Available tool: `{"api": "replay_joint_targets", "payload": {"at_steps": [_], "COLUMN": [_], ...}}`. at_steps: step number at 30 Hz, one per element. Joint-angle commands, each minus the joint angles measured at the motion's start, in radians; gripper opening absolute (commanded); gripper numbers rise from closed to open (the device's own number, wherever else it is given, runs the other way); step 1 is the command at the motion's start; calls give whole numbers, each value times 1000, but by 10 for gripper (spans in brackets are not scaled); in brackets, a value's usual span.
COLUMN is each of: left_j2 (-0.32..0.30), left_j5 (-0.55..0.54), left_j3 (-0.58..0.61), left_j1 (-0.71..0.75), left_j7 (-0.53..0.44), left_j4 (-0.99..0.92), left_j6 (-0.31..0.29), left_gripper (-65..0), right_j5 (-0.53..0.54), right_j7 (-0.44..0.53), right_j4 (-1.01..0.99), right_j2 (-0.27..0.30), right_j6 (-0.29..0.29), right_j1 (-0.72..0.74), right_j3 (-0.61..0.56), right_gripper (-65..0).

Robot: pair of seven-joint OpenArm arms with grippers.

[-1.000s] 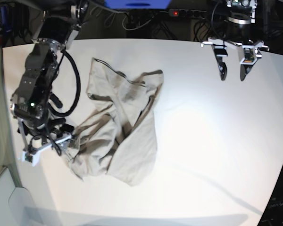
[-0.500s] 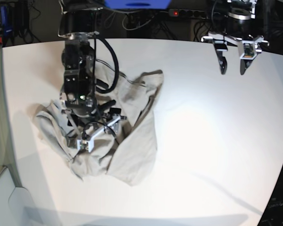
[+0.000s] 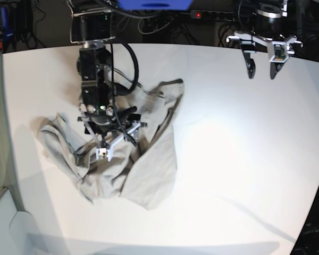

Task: Layout the t-shirt on the table in an organized manner, then fold the t-shirt properly
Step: 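Lay the shirt down with the right gripper and release it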

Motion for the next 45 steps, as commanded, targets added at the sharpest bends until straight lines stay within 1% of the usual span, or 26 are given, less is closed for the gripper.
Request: {"api": "replay_joint_targets", "payload": {"at_steps": [1, 6, 8, 14, 16, 18, 19, 23, 27, 28, 33, 36, 38, 42, 43, 45], "left_j2": [-4, -4, -4, -4, -4, -4, -4, -4, -4, -4, -4, -4, -4, -4, -4, -4], "left_j5": [-2, -2, -2, -2, -2, -2, -2, -2, -2, -2, 1, -1, -1, -1, -1, -2], "left_j3": [-6, -6, -6, -6, -6, -6, -6, -6, -6, -6, -13, -35, -47, -66, -72, -78], "left_j1": [10, 10, 9, 2, 2, 2, 2, 2, 7, 9, 32, 47, 58, 78, 82, 90], "left_j7": [-24, -23, -23, -23, -23, -23, -23, -23, -23, -23, -23, -24, -26, -27, -29, -29], "left_j4": [14, 13, 13, 13, 13, 13, 13, 13, 13, 13, 14, 16, 16, 17, 19, 20], "left_j6": [6, 7, 7, 7, 7, 7, 7, 7, 7, 7, 6, 6, 6, 6, 6, 6], "left_gripper": [-323, -323, -323, -323, -323, -323, -323, -323, -323, -323, -323, -323, -323, -323, -323, -323], "right_j5": [3, 3, 3, 3, 1, 1, 1, 1, -2, -2, -2, -2, -2, 0, 0, -2], "right_j7": [22, 22, 22, 21, 21, 19, 16, 19, 16, 16, 21, 28, 85, 291, 329, 397], "right_j4": [18, 18, 19, 16, 16, 16, 16, 23, 23, 23, -17, -149, -284, -594, -657, -769], "right_j2": [-5, -3, -3, -2, -2, -2, -2, 0, 3, 14, 60, 90, 112, 143, 147, 155], "right_j6": [-1, -1, -1, -1, -1, -1, -3, -4, -4, -4, -6, -6, -6, -8, -8, -8], "right_j1": [23, 26, 26, 47, 49, 66, 72, 99, 182, 211, 408, 573, 673, 813, 836, 883], "right_j3": [-3, -10, -10, -12, -12, -12, -12, -12, -12, -10, -10, -7, -6, -6, -6, -6], "right_gripper": [-246, -380, -419, -490, -546, -632, -650, -650, -650, -650, -650, -650, -650, -650, -650, -624]}}
